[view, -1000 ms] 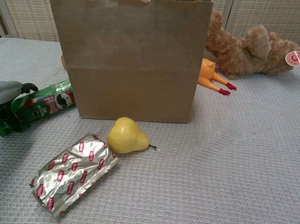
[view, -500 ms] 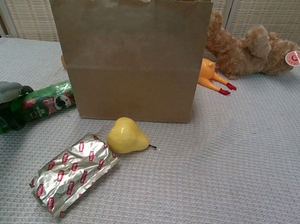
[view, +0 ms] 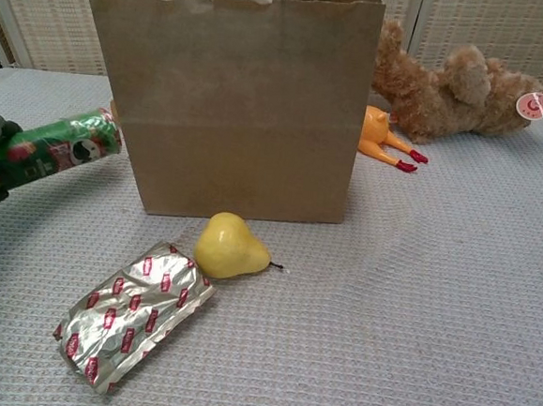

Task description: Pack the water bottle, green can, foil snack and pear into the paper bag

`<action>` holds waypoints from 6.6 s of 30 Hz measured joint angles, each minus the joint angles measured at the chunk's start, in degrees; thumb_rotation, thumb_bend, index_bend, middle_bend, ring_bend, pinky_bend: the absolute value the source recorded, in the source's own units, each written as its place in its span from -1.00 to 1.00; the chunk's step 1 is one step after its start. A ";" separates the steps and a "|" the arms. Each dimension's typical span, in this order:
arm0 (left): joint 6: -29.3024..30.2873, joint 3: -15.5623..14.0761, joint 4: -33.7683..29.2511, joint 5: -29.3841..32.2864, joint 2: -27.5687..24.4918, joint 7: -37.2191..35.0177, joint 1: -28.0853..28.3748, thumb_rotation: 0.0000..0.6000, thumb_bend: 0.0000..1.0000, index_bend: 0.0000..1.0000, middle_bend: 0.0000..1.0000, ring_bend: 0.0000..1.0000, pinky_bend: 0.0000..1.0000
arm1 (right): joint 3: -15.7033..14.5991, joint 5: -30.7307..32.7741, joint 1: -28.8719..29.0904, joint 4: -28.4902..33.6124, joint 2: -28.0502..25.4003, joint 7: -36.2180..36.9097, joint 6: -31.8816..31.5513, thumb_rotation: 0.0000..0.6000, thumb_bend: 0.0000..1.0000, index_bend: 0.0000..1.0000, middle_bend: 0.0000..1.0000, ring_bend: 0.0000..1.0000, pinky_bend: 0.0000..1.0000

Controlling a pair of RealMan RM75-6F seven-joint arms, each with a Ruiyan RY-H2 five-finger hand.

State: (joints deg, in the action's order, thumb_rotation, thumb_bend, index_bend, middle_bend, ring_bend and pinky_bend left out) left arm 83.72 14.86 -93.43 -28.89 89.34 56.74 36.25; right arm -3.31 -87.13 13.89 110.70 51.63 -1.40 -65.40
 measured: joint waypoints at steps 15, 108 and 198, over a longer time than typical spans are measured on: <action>-0.04 21.75 -11.33 2.24 -13.08 -27.98 -5.93 1.00 0.20 -0.01 0.23 0.12 0.37 | -0.35 -0.61 -0.05 0.57 0.36 -1.74 0.02 1.00 -0.96 -1.00 -1.00 -1.00 -1.00; -5.52 -8.43 2.55 -72.44 -26.95 -73.99 -22.90 1.00 -0.23 -1.00 -1.00 -1.00 -0.83 | -0.52 1.73 1.40 -0.52 2.02 -2.26 2.79 1.00 -0.96 -1.00 -1.00 -1.00 -1.00; -10.21 -24.85 15.88 -71.55 5.13 -58.07 -23.05 1.00 -0.23 -1.00 -1.00 -1.00 -0.91 | -0.72 3.23 2.39 -1.51 1.61 -0.16 5.09 1.00 -0.96 -1.00 -1.00 -1.00 -1.00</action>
State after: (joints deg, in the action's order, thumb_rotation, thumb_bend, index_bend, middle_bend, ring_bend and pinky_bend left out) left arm 73.50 -9.99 -77.55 -100.44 94.48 -1.34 13.21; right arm -4.03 -83.90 16.28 109.19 53.24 -1.56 -60.31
